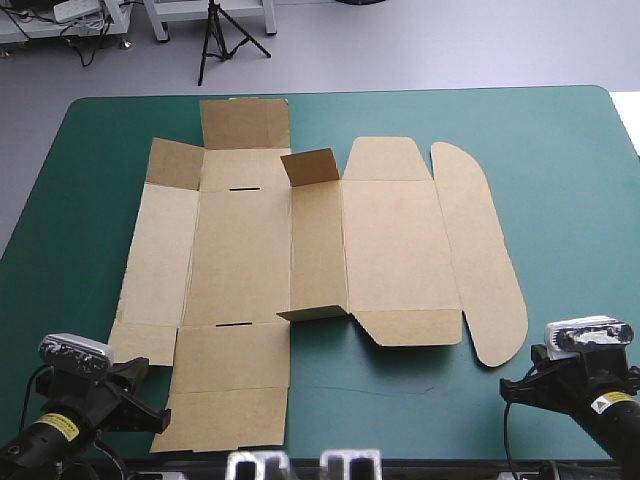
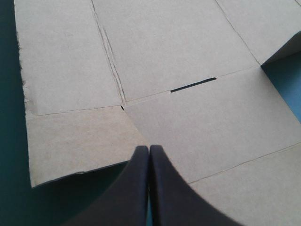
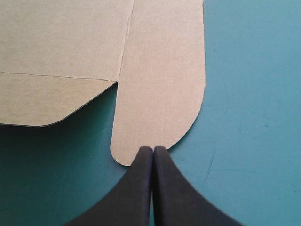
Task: Fold the box
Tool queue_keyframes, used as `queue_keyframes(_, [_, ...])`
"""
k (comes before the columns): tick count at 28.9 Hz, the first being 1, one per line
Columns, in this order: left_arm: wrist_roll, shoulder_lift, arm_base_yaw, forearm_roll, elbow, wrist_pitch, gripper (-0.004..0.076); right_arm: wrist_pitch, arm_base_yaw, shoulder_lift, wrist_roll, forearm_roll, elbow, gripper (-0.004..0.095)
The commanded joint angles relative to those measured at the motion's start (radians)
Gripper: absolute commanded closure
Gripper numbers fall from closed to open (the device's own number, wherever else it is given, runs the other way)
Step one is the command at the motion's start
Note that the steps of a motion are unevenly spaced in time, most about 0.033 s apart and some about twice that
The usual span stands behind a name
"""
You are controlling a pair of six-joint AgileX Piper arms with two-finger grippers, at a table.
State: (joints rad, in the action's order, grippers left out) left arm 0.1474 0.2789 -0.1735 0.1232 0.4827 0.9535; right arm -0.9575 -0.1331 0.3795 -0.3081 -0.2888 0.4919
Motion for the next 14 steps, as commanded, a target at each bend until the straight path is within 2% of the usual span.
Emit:
queue_keyframes(1, [0.009,0.012,-0.006,0.006,0.027,-0.055,0.0733,0.048,-0.002,0.011,-0.004,-0.021,0.027,0.0926])
queue_keyframes(6, [0.029,0.047,-0.006,0.008,0.065,-0.035,0.0733,0.048,-0.002,0.011,-0.004,-0.021,0.027,0.0927])
queue_keyframes(14, [0.029,0.197,-0.006,0.008,0.281,-0.039,0.0733,0.048,-0.002,0.011,-0.004,-0.021,0.027,0.0926])
